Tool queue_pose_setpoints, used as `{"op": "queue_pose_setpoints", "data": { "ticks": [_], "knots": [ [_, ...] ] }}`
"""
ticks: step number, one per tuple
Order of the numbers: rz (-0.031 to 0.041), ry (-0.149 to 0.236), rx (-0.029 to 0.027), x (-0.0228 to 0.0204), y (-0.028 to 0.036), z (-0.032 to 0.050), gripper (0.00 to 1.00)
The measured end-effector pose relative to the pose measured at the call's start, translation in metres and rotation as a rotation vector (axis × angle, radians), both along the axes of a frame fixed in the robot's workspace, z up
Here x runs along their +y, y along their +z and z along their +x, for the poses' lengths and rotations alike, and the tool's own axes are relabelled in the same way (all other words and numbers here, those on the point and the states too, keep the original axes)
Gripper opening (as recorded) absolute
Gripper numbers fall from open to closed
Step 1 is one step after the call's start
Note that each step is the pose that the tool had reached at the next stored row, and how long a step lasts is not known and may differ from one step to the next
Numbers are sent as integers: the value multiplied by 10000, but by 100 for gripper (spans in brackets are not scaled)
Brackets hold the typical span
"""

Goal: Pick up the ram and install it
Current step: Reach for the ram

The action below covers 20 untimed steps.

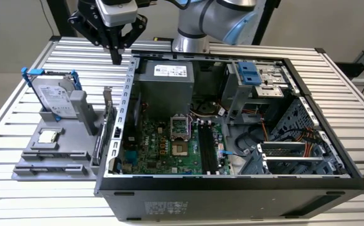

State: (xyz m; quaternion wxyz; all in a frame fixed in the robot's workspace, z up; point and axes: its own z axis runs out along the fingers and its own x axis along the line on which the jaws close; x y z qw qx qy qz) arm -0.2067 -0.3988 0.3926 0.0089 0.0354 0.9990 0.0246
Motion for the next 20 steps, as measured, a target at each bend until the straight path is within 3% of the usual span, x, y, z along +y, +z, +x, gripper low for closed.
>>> {"op": "queue_pose_setpoints", "data": {
  "ticks": [20],
  "knots": [
    [9,0,1,0,2,-120,0]
  ]
}}
